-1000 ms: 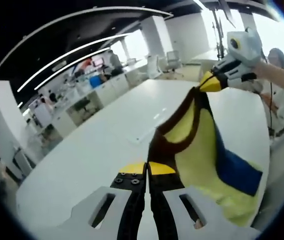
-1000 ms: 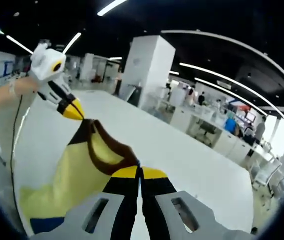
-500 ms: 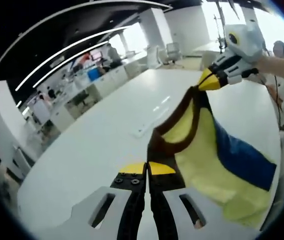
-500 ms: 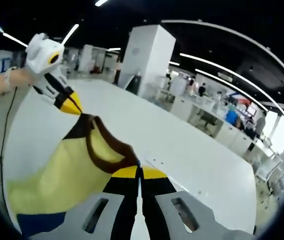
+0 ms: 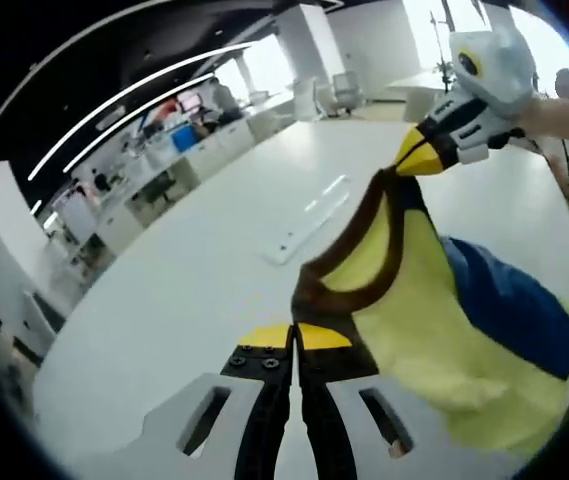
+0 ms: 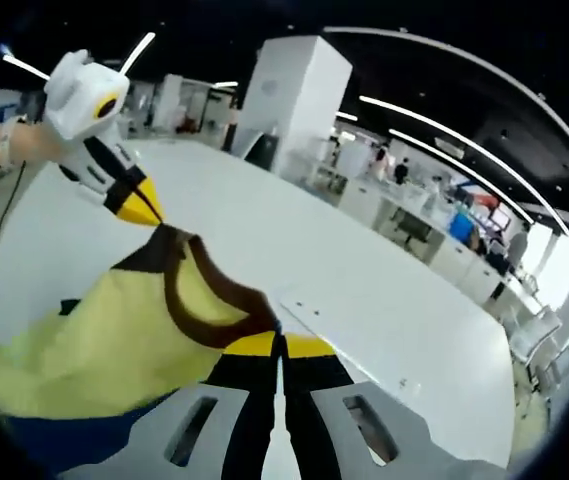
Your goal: Fold the garment on the visible template until the final outline fits inside the template.
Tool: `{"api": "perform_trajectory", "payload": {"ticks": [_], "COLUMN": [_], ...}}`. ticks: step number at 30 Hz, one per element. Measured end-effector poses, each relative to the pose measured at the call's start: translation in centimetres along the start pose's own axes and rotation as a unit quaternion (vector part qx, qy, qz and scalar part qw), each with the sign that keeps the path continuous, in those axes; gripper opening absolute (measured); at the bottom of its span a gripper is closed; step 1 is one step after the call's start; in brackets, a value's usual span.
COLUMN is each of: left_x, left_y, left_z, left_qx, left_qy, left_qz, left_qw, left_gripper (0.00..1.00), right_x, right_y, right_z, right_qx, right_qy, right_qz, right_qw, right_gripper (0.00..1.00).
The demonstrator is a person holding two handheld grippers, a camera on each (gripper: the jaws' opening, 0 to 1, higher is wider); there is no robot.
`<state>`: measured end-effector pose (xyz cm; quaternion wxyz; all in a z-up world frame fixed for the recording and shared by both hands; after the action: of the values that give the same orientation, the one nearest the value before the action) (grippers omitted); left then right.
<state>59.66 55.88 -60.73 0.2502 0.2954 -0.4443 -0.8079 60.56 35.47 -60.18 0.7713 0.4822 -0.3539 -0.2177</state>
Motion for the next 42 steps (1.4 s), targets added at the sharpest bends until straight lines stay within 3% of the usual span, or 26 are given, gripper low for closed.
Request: {"api": "perform_trajectory", "payload": {"ticks": [2,9,11,14,19,20,22,25,34,42], "left_x": [-0.5,-1.6,-1.9,-1.8,-2.4,-2.4,-2.4,-2.6,-2.7,-2.2], "left_y": [-0.7,-3.1,-3.5,-4.4,-5.7,-6.1,-6.9,-7.8,-8.8,-9.8], "left_z": [-0.5,-2.6,-2.9,-3.7,-5.2,-5.5,-5.9,-6.8,-8.0,-8.4], "left_qx": [-0.002,-0.038,-0.026,-0.052,-0.070,-0.080,-0.104,-0.097,-0.103,-0.118], "left_qy": [0.016,0.010,0.029,0.012,0.011,-0.002,-0.012,-0.004,-0.005,-0.004], "left_qz": [0.005,-0.004,0.032,-0.002,0.013,-0.020,-0.046,-0.005,-0.007,-0.032], "left_qw": [0.9999,0.9992,0.9987,0.9986,0.9974,0.9966,0.9935,0.9952,0.9946,0.9925], "left_gripper": [0.00,0.00,0.00,0.00,0.00,0.00,0.00,0.00,0.00,0.00], "right_x": [0.0,0.5,0.5,0.3,0.2,0.2,0.3,0.2,0.7,0.6], "right_y": [-0.2,-2.7,-3.5,-4.8,-6.1,-6.3,-6.6,-7.3,-9.7,-10.3], "right_z": [-0.5,-3.0,-3.5,-4.2,-5.8,-6.3,-7.0,-7.4,-8.1,-9.0], "right_qx": [0.000,-0.030,-0.035,-0.049,-0.056,-0.059,-0.069,-0.077,-0.093,-0.097], "right_qy": [0.000,-0.001,-0.001,-0.002,-0.006,-0.003,0.008,0.008,0.001,0.004], "right_qz": [0.002,0.017,0.005,0.002,-0.020,-0.018,0.005,0.006,-0.020,-0.023], "right_qw": [1.0000,0.9994,0.9994,0.9988,0.9982,0.9981,0.9976,0.9970,0.9954,0.9950], "right_gripper": [0.02,0.02,0.02,0.02,0.02,0.02,0.02,0.02,0.02,0.02]}}
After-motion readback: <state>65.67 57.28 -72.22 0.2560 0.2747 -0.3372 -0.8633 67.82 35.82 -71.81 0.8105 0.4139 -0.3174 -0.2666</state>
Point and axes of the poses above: the point that each gripper's makers call its tool centre point, and the gripper's own axes: z roughly backward along the fingers, x roughly to its right, y roughly out of its top, the point moved 5 cm from there along z, roughly backward along the fingers, and after that the axes turned 12 degrees about x, right-handed, at the moved point
